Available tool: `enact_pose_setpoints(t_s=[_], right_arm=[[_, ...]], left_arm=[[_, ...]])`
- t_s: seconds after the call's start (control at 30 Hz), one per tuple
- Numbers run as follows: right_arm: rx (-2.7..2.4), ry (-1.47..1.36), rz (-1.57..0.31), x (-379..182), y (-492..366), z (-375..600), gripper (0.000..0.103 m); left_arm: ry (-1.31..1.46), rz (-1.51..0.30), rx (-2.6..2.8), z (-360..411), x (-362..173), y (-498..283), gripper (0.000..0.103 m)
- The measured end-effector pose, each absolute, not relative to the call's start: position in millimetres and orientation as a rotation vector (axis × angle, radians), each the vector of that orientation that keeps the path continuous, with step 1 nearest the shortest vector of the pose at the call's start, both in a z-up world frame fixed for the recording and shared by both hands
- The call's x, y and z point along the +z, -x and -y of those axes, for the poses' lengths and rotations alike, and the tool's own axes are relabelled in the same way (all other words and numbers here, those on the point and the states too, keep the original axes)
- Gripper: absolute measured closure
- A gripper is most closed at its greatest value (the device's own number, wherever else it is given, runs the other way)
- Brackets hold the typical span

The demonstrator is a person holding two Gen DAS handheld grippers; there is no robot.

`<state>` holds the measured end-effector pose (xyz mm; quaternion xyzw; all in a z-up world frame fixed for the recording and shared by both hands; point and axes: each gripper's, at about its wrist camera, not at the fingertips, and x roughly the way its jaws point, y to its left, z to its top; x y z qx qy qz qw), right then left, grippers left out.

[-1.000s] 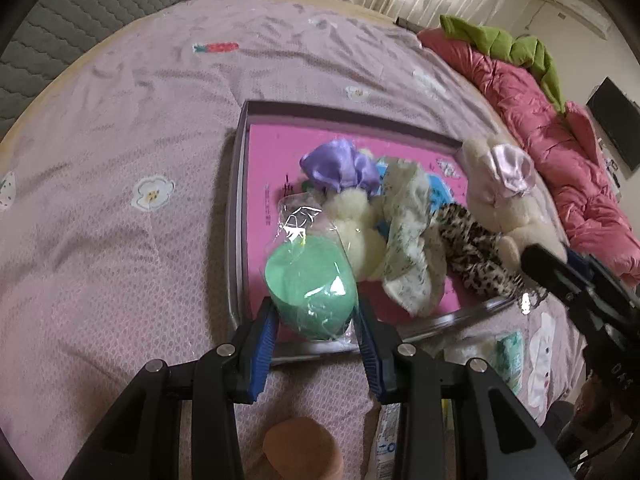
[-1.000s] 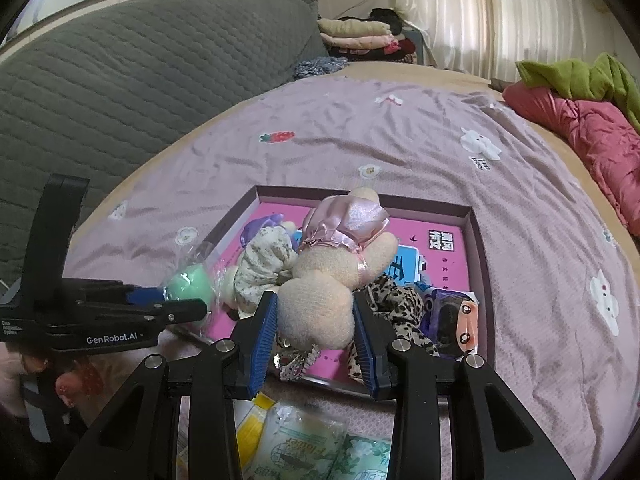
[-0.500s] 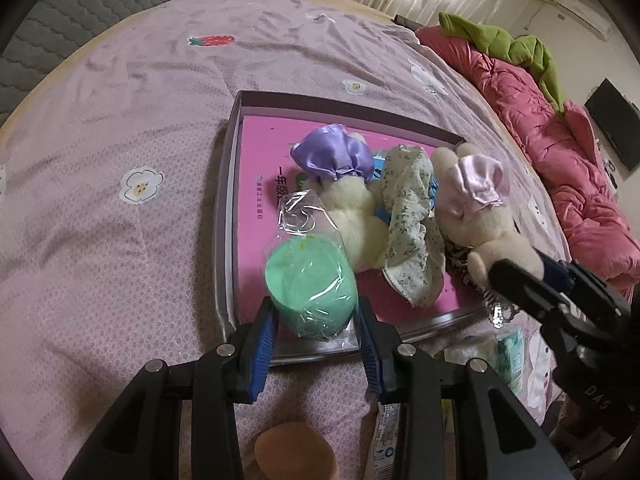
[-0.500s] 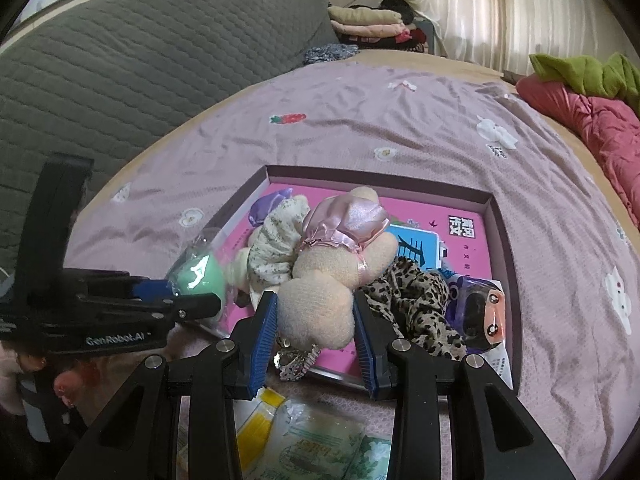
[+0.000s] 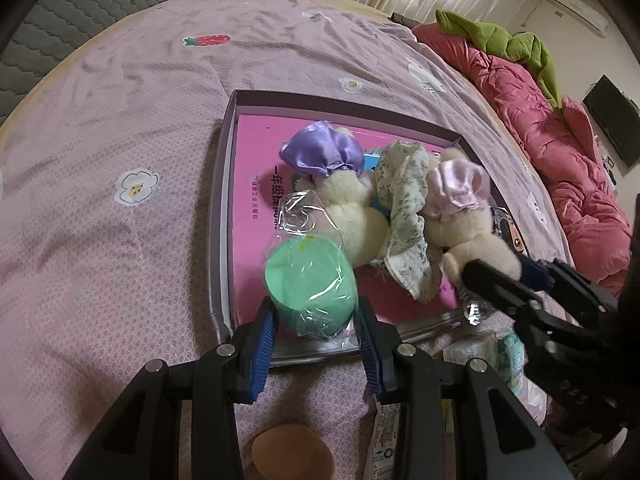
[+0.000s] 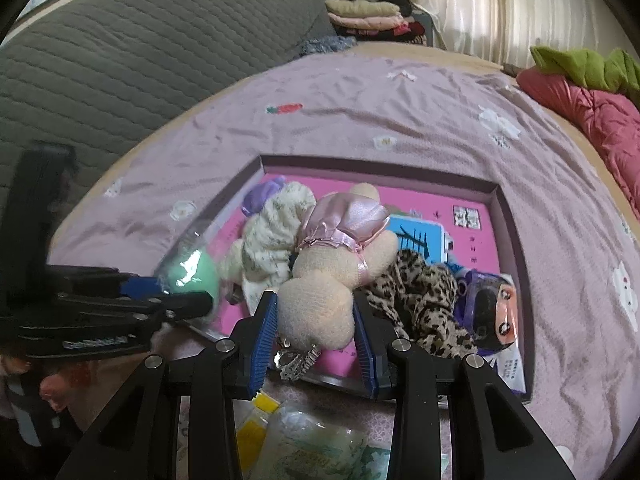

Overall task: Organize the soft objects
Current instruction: 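Lower the soap bag into the box with the left gripper while the right gripper lowers the bunny, then open both grippers to release the soap bag and bunny in the box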

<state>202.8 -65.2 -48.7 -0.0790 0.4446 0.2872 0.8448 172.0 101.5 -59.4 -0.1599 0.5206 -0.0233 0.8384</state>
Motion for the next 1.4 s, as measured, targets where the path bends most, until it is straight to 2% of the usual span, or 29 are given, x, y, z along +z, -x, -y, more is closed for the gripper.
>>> enact_pose_setpoints(t_s=[1.17,1.27,1.33,1.4], right_arm=[[0.552,0.209,-0.930,-58.5,-199.0,60.8,0.062],[0.543,0.212,-0.929,-57.9,-197.1,62.7,0.059],[0.543,0.209,-0.937,-58.9,-195.9,65.5,0.053],[0.534,0.207,-0.937,-59.3,-194.4,69.5,0.053]], left_arm=[[0.320,-1.101,-0.028,-102.4,-56.0,-168.3,0.064],[0.317,-1.101,-0.028,-101.1,-55.5,-168.5,0.064],[0.317,-1.102,-0.028,-101.2,-55.1,-168.4,0.064],[0.316,-1.100,-0.026,-101.2,-54.7,-168.3,0.064]])
